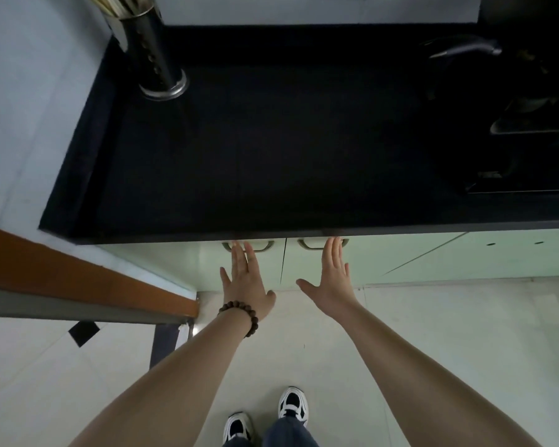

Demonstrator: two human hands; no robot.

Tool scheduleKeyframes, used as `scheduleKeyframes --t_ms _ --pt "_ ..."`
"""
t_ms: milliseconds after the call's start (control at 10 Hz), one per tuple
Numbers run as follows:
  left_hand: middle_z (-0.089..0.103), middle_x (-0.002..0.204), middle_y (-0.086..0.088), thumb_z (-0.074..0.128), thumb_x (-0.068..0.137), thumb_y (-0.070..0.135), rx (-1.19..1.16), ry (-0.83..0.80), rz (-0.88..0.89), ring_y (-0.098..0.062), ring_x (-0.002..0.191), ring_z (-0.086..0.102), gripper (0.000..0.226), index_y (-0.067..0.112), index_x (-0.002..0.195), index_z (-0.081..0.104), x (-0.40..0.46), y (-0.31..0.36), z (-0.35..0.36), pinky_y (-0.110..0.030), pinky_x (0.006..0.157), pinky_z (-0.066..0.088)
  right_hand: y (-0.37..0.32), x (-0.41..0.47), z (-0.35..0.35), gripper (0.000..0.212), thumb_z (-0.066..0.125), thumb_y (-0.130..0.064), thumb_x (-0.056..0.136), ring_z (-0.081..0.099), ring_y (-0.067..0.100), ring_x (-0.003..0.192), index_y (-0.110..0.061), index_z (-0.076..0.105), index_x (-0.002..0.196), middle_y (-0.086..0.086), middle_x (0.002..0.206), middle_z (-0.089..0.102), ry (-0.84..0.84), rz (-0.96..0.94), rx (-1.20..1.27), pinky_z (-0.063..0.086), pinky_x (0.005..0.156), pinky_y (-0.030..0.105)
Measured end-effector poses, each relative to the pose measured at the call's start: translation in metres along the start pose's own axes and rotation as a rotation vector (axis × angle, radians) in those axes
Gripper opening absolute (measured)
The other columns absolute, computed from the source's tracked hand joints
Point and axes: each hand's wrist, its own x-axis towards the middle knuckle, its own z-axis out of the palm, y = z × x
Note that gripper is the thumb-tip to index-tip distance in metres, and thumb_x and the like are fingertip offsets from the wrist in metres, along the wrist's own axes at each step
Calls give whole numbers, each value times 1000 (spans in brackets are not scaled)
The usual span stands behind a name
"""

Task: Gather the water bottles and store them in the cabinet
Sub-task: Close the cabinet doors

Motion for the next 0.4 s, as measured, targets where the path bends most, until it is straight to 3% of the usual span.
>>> scheduleKeyframes --t_ms 400 --pt "-6 163 -5 40 96 51 5 136 163 -27 149 -6 87 15 152 -16 -71 -20 -32 -47 121 7 -15 -83 -7 85 44 -48 95 -18 18 146 -18 -11 151 3 158 -22 173 77 -32 -4 120 41"
